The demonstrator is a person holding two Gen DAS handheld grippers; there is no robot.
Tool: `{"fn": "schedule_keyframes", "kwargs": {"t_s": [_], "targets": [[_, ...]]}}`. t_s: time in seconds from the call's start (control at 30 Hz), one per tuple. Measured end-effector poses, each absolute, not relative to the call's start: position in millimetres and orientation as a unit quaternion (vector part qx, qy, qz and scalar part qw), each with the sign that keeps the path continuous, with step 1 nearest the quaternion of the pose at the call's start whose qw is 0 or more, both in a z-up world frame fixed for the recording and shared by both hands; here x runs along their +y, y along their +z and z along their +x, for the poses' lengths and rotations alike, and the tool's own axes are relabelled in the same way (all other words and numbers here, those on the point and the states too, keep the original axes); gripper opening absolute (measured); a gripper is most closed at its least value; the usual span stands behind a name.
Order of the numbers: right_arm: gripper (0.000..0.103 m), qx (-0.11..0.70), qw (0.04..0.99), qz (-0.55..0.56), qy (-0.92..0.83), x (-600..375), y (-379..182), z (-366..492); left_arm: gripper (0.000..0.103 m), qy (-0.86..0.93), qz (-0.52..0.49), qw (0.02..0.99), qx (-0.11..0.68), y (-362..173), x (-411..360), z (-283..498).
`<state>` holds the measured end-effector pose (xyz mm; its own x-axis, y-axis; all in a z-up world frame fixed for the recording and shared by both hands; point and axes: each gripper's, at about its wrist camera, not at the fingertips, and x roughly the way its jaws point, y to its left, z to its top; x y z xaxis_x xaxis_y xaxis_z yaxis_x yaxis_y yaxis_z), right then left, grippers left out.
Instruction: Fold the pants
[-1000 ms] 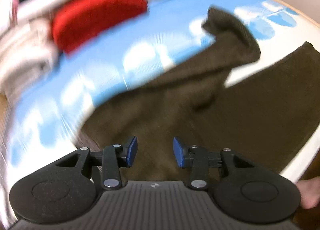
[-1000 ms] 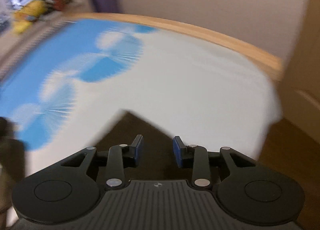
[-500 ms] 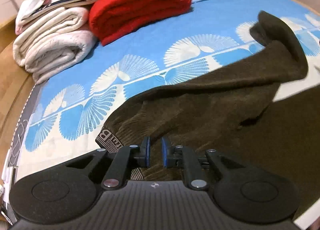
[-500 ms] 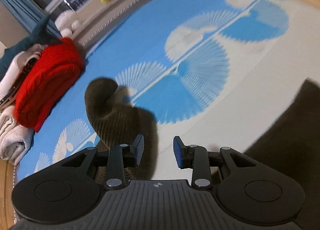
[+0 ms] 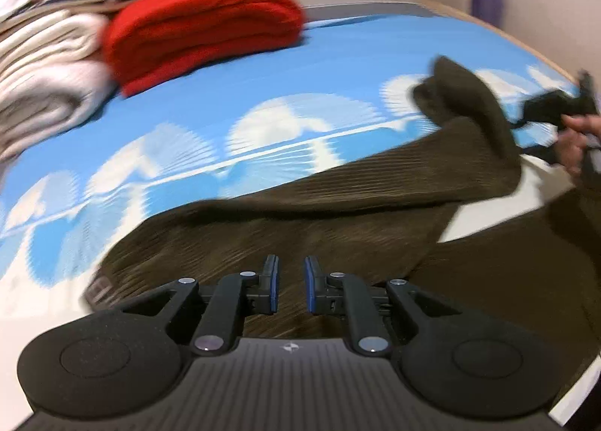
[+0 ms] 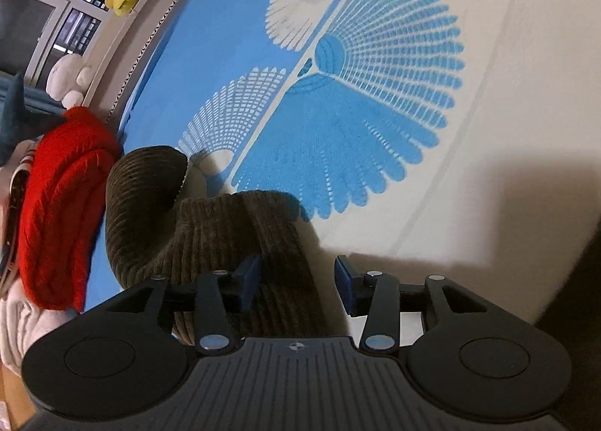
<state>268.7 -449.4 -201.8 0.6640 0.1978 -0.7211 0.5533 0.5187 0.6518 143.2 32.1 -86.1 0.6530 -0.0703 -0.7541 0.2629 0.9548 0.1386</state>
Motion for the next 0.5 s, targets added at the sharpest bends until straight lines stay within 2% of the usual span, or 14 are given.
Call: {"fn": "schedule_keyframes", "kwargs": {"t_s": [0.1,0.13,0.17,0.2,0.23,0.27,0.47,0.5], "targets": [[0.045,0.403,0.78,0.47,-0.093,-443,-204,275,0.023,-0.133,0.132,0.898,0.399,-99,4,148],[0.039,0.403,0.783,0.466,-0.086,-441,-204,276,0.03,-0.146,0.134,0.894,0.4,-104,-5,151],[0.026,0.403,0.786,0.462,-0.078,-440,-203,277,0.036,-0.159,0.141,0.89,0.402,-110,-16,153],[0.019,0.402,0.791,0.455,-0.072,-439,-201,277,0.049,-0.169,0.151,0.887,0.403,-116,-27,155],[0.012,0.403,0.795,0.449,-0.069,-439,-199,277,0.055,-0.178,0.163,0.884,0.399,-123,-40,157],[0.011,0.402,0.799,0.443,-0.065,-439,-196,276,0.062,-0.184,0.172,0.883,0.395,-129,-50,159],[0.007,0.36,0.816,0.449,-0.051,-446,-159,258,0.064,-0.183,0.227,0.868,0.403,-170,-93,179],[0.007,0.345,0.821,0.451,-0.053,-447,-149,253,0.056,-0.174,0.236,0.865,0.406,-175,-96,183]]}}
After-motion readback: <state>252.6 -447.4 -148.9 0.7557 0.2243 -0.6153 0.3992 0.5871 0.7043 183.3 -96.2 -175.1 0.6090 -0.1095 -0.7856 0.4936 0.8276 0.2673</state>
